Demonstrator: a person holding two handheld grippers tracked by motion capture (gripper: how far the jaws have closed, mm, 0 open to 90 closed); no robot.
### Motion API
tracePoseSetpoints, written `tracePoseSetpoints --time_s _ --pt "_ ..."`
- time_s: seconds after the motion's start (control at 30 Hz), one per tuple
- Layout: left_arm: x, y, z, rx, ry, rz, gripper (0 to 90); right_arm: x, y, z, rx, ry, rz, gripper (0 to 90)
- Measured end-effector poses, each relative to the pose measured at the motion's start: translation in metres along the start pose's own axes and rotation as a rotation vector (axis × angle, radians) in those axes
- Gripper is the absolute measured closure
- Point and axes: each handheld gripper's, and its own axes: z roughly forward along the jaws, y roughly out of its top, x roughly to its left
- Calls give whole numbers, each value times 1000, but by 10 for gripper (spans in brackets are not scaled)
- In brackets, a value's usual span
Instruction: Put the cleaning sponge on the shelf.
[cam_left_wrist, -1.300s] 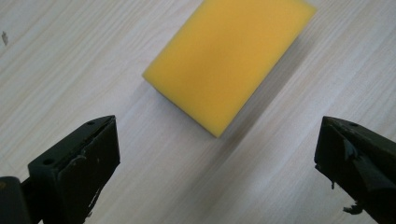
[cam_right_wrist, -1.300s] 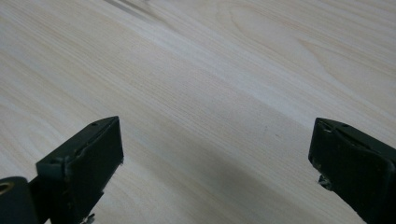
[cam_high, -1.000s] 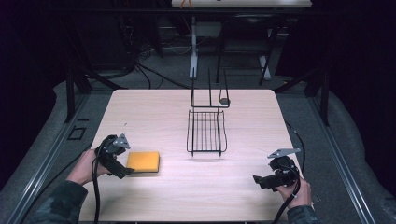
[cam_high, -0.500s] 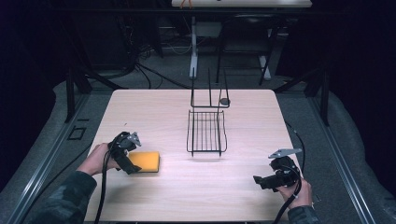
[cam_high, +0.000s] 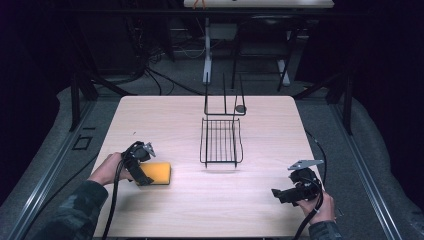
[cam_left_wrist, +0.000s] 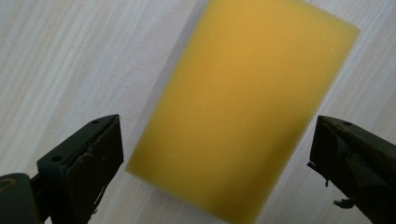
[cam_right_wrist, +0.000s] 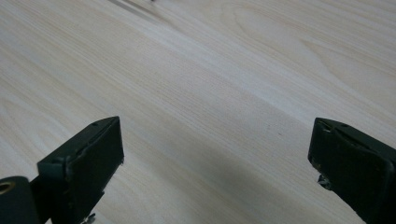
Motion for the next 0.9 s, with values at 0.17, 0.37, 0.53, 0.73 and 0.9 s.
tracePoseSetpoints --time_s 0.17,0.37,0.53,0.73,0.9 --pt "-1 -2 5 12 5 -7 64 -1 0 -1 2 -1 2 27" --pt "-4 -6 5 -5 12 -22 103 -2 -1 -1 1 -7 7 27" --pt "-8 -7 4 0 26 -20 123 -2 -1 -1 4 -6 9 27" --pt "-13 -11 4 -14 47 -36 144 -2 -1 0 6 -5 10 28" --pt "-16 -13 4 -27 65 -51 177 -2 -1 1 13 -6 4 29"
